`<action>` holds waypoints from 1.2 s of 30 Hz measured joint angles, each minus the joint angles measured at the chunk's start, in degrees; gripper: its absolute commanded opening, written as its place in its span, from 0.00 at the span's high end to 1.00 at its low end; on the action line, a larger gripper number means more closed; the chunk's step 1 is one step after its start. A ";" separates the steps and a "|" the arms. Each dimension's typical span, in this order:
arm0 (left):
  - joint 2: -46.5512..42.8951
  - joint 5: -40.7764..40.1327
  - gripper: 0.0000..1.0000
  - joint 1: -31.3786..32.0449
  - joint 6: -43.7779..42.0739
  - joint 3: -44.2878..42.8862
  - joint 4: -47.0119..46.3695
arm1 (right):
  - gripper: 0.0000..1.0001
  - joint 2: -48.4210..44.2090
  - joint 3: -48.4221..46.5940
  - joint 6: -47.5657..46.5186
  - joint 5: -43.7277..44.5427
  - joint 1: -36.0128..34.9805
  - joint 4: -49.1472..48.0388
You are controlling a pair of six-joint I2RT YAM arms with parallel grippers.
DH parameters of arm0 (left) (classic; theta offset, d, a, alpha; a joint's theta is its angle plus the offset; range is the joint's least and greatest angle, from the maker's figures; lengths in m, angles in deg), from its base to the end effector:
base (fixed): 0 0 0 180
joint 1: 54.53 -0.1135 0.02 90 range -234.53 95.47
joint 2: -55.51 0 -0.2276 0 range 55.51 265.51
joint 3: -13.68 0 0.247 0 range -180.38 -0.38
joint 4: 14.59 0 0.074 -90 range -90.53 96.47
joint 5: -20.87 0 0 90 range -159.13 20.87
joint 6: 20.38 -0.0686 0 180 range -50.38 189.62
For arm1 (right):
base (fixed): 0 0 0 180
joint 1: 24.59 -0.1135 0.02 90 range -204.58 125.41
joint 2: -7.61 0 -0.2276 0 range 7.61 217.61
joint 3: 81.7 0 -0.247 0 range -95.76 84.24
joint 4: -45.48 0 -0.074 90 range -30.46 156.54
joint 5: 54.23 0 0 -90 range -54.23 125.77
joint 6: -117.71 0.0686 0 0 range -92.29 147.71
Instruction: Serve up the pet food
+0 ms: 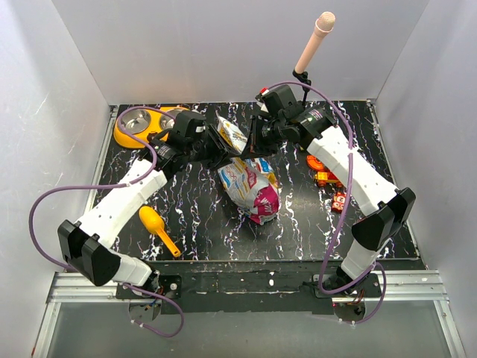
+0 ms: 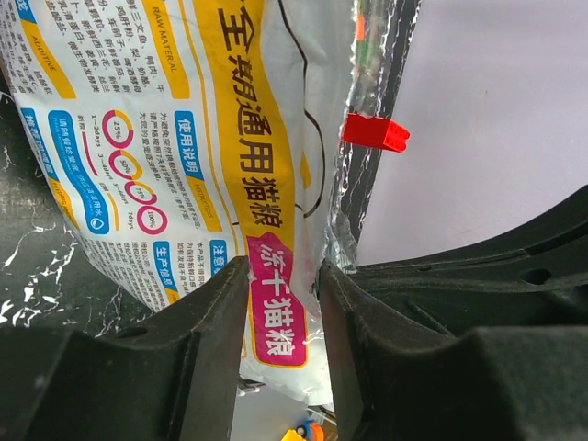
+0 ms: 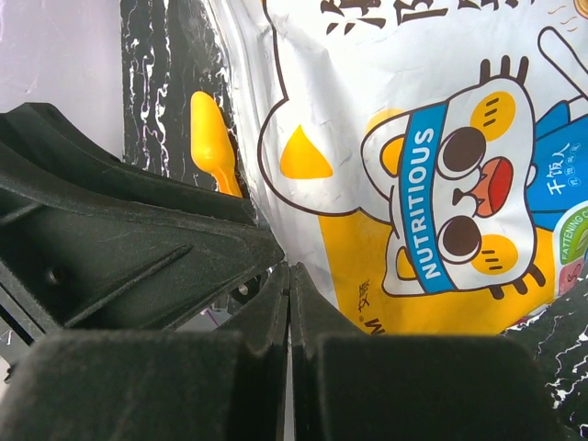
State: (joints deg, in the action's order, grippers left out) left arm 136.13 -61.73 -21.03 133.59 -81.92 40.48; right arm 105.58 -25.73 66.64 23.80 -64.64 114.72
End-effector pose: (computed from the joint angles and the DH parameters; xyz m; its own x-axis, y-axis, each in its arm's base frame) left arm 0.2704 -0.1896 0.3104 -0.8013 -0.5382 -0.2612 -0.2063 0.6584 -0.7238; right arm 0.2789 0.2531 0.3509 -0.8758 0.0669 -0.4781 -0.2506 0.7835 0.5686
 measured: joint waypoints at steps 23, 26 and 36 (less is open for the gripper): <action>5.55 2.08 1.00 0.39 -3.10 -5.01 -0.22 | 0.99 0.00 -1.64 -3.06 5.31 0.15 2.86; 5.29 2.03 1.00 0.52 -3.28 -5.55 0.35 | 0.99 0.07 -3.21 -6.45 8.48 -1.09 4.09; 2.73 1.84 1.00 0.48 -3.58 -2.29 -2.10 | 0.85 1.42 -4.83 -14.86 9.84 -3.23 4.42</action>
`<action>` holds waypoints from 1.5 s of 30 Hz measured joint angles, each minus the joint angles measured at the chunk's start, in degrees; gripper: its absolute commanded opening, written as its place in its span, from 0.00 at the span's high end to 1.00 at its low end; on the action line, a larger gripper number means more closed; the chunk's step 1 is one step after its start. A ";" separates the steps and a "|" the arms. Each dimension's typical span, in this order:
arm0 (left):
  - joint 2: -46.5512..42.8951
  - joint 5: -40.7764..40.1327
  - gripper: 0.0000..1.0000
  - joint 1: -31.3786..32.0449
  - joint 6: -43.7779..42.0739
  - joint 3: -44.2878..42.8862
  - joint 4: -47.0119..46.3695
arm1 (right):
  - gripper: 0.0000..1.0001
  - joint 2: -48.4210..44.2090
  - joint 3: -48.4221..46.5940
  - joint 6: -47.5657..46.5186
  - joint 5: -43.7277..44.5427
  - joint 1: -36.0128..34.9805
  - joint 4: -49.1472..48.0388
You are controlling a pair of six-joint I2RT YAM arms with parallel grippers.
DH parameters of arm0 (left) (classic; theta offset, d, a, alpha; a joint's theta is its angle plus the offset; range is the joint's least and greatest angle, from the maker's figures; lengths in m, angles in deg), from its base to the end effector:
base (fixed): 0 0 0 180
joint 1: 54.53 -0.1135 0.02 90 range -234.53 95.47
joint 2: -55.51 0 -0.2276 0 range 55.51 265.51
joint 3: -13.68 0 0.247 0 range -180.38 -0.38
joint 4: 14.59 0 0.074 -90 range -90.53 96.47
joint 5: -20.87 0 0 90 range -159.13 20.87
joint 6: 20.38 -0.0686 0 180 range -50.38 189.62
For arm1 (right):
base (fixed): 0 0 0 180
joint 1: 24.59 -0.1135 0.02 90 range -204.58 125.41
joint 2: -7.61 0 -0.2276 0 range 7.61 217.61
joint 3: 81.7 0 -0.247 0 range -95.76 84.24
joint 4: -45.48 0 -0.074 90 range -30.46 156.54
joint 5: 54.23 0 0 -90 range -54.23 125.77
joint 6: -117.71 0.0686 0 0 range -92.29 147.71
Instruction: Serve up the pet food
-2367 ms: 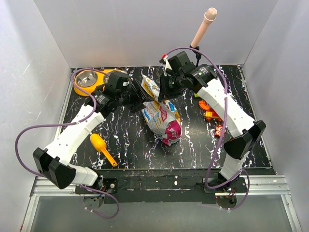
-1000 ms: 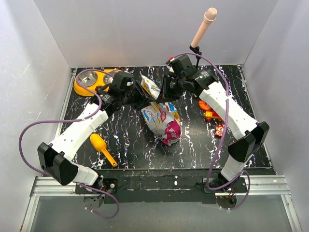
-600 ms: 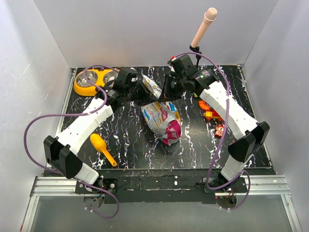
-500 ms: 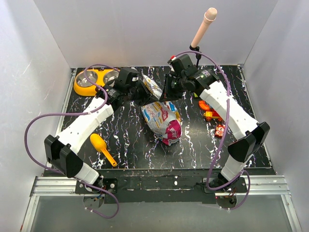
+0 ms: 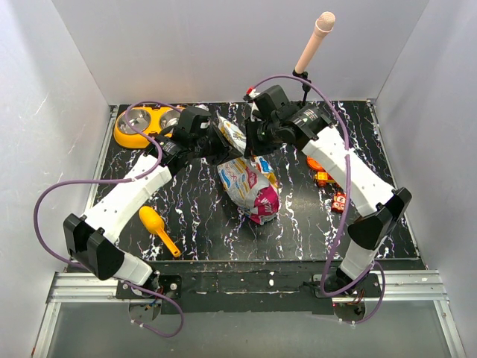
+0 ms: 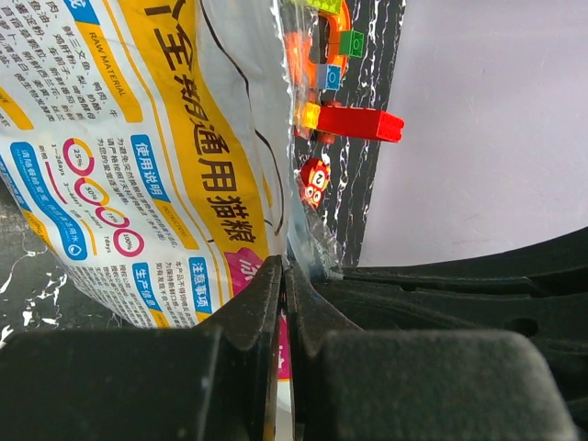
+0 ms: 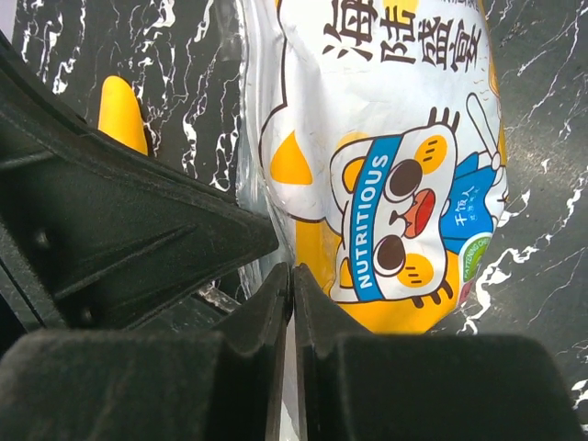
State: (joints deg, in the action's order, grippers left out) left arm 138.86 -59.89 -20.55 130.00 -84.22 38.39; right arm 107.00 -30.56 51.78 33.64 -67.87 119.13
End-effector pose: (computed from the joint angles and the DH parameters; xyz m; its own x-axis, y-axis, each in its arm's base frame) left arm 0.2789 -0.2012 0.3135 -0.8250 -0.4787 -0.3004 -0.1239 0.6718 -0.7303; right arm 0.2708 0.2585 0.3602 -0.7506 -0.1470 -0.6442 -0.4363 0.8424 0.3161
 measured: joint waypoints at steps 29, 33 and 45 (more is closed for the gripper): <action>-6.64 -5.51 1.00 -0.28 2.23 -0.96 12.85 | 0.99 -2.27 -1.16 1.36 23.34 -5.11 2.56; -7.45 -4.68 0.83 -0.24 2.01 -1.20 13.99 | 0.99 -3.23 -1.68 2.27 18.93 -5.16 2.84; -4.63 -4.79 0.64 -0.20 0.68 -2.62 13.44 | 0.99 -2.75 -2.54 4.11 15.43 -5.99 4.68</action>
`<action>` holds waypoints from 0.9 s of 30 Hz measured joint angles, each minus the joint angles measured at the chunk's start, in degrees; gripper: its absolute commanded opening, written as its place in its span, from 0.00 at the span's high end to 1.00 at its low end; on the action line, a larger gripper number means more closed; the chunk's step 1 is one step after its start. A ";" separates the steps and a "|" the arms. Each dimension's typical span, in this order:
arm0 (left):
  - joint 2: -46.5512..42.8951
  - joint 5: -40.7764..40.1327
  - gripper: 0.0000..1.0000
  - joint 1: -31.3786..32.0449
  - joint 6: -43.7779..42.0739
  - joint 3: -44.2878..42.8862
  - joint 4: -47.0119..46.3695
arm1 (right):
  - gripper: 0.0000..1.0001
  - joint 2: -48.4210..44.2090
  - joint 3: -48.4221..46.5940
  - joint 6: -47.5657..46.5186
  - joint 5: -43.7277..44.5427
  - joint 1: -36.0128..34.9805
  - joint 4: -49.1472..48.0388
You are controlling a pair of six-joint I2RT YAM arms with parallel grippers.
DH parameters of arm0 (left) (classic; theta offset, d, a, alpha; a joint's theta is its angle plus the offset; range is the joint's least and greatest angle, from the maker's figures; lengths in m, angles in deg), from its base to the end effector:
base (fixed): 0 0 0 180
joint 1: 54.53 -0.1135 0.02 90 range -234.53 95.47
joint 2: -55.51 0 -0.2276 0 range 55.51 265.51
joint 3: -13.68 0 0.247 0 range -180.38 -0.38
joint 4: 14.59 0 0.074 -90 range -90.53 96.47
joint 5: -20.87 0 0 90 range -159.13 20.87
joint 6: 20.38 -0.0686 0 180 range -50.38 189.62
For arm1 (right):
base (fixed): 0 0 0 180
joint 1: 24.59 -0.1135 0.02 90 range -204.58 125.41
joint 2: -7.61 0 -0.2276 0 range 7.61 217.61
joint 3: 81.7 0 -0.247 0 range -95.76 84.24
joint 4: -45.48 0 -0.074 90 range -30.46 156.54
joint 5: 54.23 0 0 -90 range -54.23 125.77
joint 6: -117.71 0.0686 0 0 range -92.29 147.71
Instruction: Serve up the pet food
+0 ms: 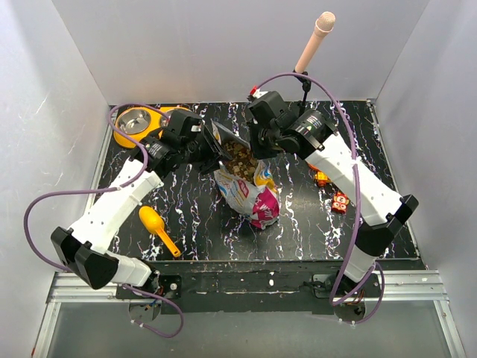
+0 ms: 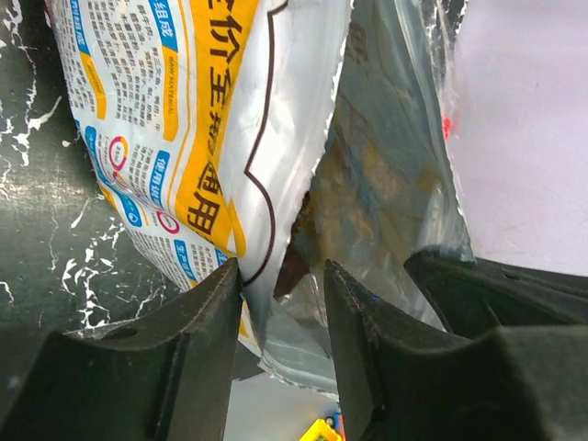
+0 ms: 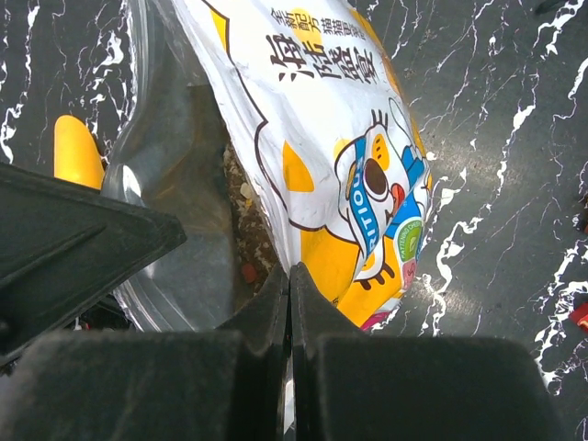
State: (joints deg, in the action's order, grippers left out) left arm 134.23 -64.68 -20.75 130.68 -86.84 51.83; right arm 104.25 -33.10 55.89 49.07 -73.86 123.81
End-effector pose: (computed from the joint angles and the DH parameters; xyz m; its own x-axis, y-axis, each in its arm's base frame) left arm 0.2515 -0.1747 0.3284 -0.8078 -0.5093 -0.2967 -0.2205 0.7279 -0.6493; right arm 0.2411 0.2559 0.3834 -0.6933 -0.1009 -0.7135 -0.3418 0.9177 0.2024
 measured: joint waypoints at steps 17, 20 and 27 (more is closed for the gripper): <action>-0.07 -0.42 1.00 0.04 -2.36 0.02 0.87 | 0.55 8.44 -7.65 -5.60 7.37 -1.53 8.33; -0.20 0.00 1.00 0.04 -2.03 0.15 0.81 | 0.42 11.76 -9.11 -6.88 8.76 -1.60 9.07; -0.20 0.48 1.00 0.02 -1.92 0.17 0.98 | 0.24 16.79 -16.09 -7.06 14.10 -1.64 11.17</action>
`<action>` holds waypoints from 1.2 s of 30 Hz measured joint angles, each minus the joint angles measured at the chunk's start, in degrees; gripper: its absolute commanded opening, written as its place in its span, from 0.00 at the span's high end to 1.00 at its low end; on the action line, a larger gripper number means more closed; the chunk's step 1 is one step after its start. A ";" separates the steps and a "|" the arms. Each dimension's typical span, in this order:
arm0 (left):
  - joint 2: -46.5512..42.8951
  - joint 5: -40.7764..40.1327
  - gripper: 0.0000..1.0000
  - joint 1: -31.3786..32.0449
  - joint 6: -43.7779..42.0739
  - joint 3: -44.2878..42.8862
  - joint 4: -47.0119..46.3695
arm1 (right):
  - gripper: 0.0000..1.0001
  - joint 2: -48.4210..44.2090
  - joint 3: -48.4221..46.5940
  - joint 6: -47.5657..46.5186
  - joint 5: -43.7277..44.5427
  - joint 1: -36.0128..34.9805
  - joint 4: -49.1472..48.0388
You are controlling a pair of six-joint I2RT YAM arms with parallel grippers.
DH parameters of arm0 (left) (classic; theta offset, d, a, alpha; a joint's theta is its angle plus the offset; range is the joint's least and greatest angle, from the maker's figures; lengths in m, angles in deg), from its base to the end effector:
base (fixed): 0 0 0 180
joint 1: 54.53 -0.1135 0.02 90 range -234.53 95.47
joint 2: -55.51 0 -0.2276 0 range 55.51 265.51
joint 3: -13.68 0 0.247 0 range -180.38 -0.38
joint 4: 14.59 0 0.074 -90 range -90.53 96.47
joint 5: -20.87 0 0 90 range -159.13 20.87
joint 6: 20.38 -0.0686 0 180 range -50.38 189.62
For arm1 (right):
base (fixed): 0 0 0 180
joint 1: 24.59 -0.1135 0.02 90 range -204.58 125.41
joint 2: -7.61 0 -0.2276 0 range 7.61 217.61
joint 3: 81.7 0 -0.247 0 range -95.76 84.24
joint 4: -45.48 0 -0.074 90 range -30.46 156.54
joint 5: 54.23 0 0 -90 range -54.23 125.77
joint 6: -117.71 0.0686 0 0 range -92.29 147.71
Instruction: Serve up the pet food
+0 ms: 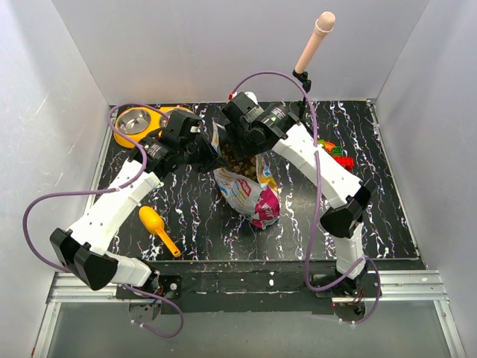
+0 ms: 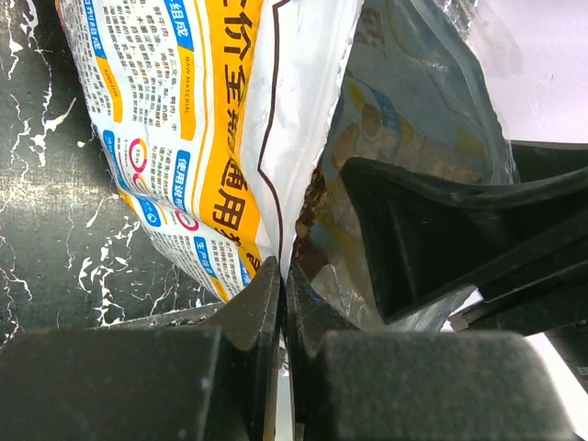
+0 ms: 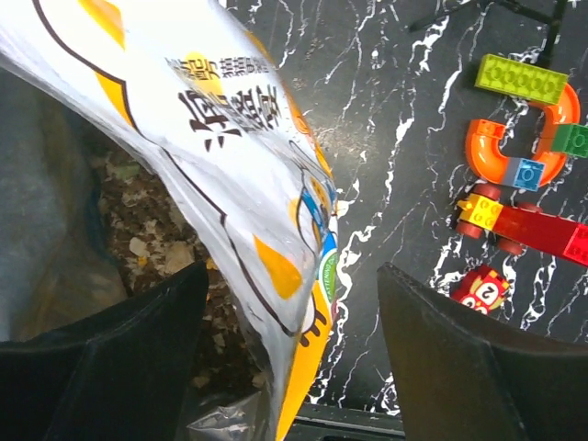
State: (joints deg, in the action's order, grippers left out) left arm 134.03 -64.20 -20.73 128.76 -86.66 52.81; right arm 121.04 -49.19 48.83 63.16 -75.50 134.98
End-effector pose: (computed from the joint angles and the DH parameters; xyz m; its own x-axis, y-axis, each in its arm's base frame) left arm 0.2490 -0.1738 0.3267 -0.8231 -0.4782 -0.3063 -0.1996 0.7486 -0.6323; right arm 0.2715 0.2841 0.3496 -0.6734 -0.3215 -0.6657 -0.3023 0.9415 -0.1490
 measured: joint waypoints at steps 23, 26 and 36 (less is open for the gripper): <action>10.56 6.08 1.00 0.07 1.33 -9.49 -2.19 | 0.99 -3.87 -0.79 0.72 -5.29 14.99 6.49; 11.65 5.75 0.94 0.07 1.33 -9.49 -2.21 | 0.99 -7.02 1.88 -0.63 -7.08 15.41 6.64; 0.81 -2.01 0.20 0.37 -1.75 -7.56 8.22 | 0.99 -12.28 7.93 -3.61 -10.49 15.67 6.99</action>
State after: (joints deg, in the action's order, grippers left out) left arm 134.84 -66.21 -20.35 127.01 -94.23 61.03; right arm 108.75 -41.25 45.22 52.67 -59.83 141.97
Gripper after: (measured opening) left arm 0.781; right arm 0.023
